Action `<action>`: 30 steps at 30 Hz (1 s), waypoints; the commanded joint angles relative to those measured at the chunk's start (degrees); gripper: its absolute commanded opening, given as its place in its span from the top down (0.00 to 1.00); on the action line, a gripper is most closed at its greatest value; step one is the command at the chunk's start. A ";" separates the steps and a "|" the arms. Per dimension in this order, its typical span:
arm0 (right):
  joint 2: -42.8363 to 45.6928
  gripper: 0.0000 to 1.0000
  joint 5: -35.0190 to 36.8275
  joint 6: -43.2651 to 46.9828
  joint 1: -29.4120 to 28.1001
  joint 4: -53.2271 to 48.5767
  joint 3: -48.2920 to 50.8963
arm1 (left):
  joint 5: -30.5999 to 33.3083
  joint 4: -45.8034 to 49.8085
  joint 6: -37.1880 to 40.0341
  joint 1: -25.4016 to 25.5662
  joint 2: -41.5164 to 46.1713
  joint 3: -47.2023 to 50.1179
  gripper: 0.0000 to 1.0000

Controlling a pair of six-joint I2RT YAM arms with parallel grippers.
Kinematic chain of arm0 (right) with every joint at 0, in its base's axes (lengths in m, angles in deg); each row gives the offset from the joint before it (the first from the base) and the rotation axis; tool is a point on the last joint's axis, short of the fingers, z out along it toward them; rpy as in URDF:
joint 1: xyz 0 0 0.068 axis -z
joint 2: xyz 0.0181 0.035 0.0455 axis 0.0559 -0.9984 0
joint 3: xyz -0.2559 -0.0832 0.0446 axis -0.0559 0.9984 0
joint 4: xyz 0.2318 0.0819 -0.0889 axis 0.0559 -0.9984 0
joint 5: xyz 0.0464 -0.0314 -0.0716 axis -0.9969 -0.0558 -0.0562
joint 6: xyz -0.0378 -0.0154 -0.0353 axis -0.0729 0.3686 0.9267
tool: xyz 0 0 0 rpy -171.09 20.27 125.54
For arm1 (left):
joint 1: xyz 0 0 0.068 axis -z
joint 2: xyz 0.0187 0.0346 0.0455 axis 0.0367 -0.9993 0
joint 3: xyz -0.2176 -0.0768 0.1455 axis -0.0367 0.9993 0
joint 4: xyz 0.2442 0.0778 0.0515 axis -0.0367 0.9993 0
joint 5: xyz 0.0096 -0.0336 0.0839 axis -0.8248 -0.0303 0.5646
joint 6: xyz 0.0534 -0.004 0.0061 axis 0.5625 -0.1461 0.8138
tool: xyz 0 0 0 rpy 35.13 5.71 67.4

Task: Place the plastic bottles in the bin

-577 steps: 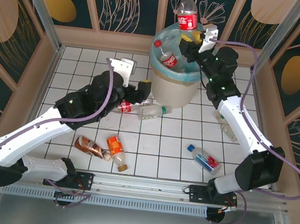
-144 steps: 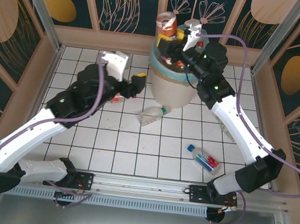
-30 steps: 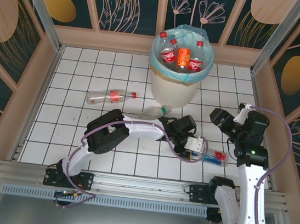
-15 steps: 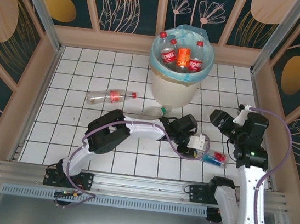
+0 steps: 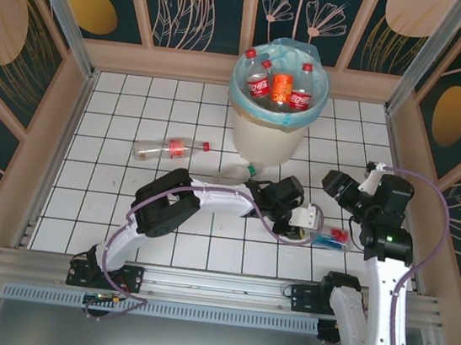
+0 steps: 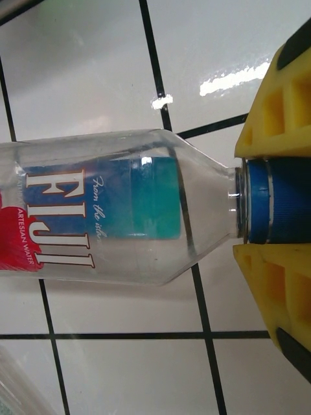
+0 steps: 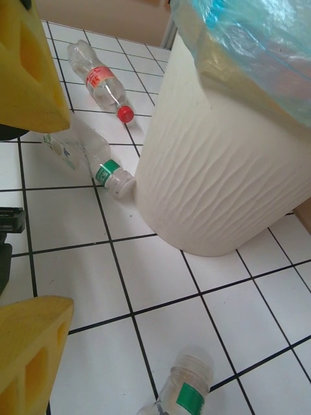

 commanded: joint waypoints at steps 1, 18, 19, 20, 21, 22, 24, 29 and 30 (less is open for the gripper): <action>1.38 0.33 0.46 1.12 0.20 -1.03 -3.72 | 2.47 -0.85 -1.85 0.38 5.22 1.21 0.92; 1.72 0.32 9.21 7.24 0.24 -5.12 -34.23 | 17.68 -7.30 -19.19 0.39 36.21 12.64 1.00; 1.72 0.32 10.47 7.79 0.19 -4.75 -36.09 | 19.12 -7.62 -20.65 0.39 37.65 12.34 1.00; 1.83 0.32 11.83 8.22 0.12 -4.42 -37.55 | 20.73 -7.92 -22.08 0.26 39.05 11.87 1.00; 1.87 0.32 12.77 8.55 0.18 -4.08 -38.64 | 22.52 -8.03 -23.18 0.31 39.97 11.25 1.00; 1.96 0.32 13.55 8.87 0.06 -3.57 -39.52 | 24.64 -7.66 -24.27 0.16 40.68 10.16 1.00; 2.47 0.32 14.23 8.85 0.01 -2.39 -39.65 | 28.65 -5.80 -26.32 -0.72 40.93 6.64 1.00; 3.92 0.32 12.77 7.06 -0.12 0.12 -34.93 | 33.77 0.34 -30.61 -6.88 37.77 -3.66 1.00; 4.15 0.32 12.32 6.59 -0.07 0.35 -34.14 | 34.60 0.69 -30.71 -8.03 37.00 -4.96 1.00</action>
